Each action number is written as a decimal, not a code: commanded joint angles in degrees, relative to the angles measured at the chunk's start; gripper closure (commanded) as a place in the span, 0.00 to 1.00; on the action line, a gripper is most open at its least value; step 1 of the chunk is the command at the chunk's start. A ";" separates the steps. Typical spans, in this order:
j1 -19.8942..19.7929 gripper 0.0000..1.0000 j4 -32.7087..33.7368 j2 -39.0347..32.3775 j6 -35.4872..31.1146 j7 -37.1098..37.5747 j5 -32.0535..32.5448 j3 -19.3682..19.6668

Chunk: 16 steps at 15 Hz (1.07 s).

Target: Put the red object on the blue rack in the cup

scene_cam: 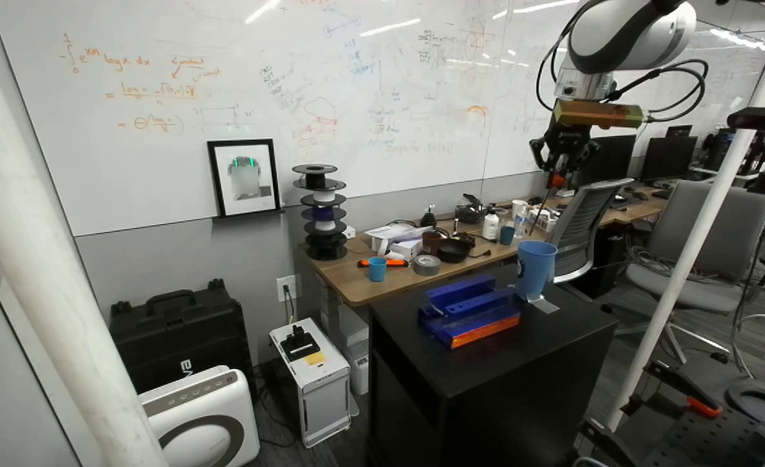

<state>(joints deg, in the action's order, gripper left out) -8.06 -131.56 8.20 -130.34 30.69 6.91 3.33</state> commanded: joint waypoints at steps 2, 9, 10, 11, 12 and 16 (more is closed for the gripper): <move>0.24 0.88 5.10 -10.30 -1.57 -0.63 -2.95 1.06; 0.34 0.78 7.73 -19.77 0.08 -2.50 -10.03 3.22; 0.37 0.66 7.68 -19.70 0.35 -2.66 -10.70 3.52; 0.43 0.53 6.97 -18.28 1.09 -3.09 -11.58 3.64; 0.50 0.50 6.30 -16.91 1.81 -3.62 -12.23 3.69; 1.59 0.19 1.52 -6.12 9.41 -9.76 -16.01 2.06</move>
<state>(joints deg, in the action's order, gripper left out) -7.73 -125.73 -7.56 -126.16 25.50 -5.99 6.14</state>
